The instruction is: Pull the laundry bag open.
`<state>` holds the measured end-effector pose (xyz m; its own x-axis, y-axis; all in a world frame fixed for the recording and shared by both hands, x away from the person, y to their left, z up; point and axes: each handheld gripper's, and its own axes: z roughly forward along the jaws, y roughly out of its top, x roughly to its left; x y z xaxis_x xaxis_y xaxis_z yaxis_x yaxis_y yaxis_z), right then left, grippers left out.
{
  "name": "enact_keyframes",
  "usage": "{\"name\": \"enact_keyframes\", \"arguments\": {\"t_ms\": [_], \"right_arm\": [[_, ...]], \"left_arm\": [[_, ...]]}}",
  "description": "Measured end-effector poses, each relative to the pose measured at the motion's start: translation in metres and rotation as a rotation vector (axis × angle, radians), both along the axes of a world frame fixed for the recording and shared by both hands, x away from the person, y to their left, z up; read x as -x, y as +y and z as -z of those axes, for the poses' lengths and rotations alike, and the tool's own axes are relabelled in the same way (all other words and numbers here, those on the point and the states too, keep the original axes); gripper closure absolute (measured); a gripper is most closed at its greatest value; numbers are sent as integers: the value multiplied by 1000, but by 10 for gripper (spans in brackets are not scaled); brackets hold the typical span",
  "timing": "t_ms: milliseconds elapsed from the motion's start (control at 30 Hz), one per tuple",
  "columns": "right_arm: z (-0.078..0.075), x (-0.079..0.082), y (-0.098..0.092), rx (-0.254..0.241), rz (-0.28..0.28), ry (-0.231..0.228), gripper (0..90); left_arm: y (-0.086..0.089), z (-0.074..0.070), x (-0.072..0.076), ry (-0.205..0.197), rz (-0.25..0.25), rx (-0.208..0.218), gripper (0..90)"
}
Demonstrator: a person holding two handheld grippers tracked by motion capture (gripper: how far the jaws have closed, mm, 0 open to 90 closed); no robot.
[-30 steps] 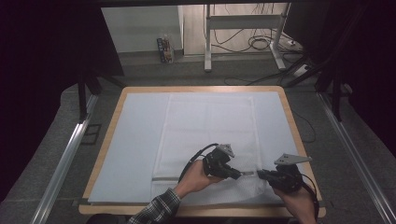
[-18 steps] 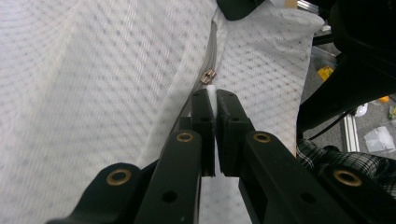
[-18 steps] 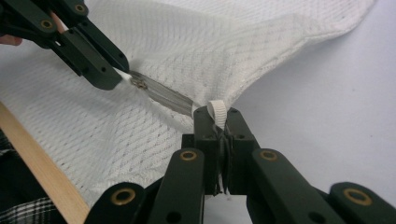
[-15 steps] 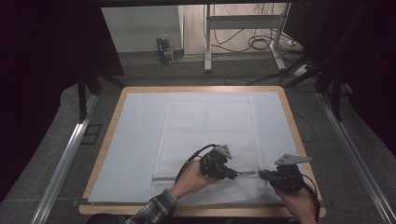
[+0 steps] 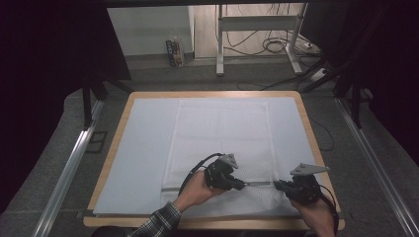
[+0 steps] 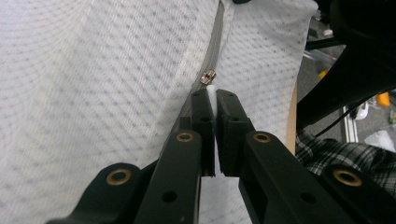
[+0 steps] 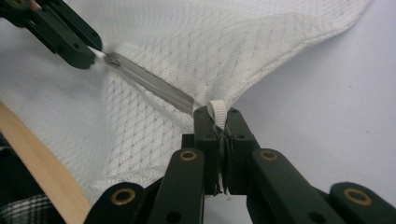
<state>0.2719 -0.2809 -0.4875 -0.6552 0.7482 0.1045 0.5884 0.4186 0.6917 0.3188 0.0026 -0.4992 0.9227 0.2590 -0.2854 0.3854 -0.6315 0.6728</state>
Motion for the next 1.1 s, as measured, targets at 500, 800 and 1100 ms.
{"name": "enact_keyframes", "arguments": {"t_ms": [500, 800, 1100], "right_arm": [[1, -1, -2, 18, 15, -2, 857], [2, 0, -3, 12, 14, -5, 856], [2, 0, -2, 2, 8, -6, 857]], "left_arm": [[23, 3, 4, 8, -48, -6, 875], [39, 4, 6, 19, -74, 3, 875], [53, 5, 8, 27, -95, 11, 875]]}}
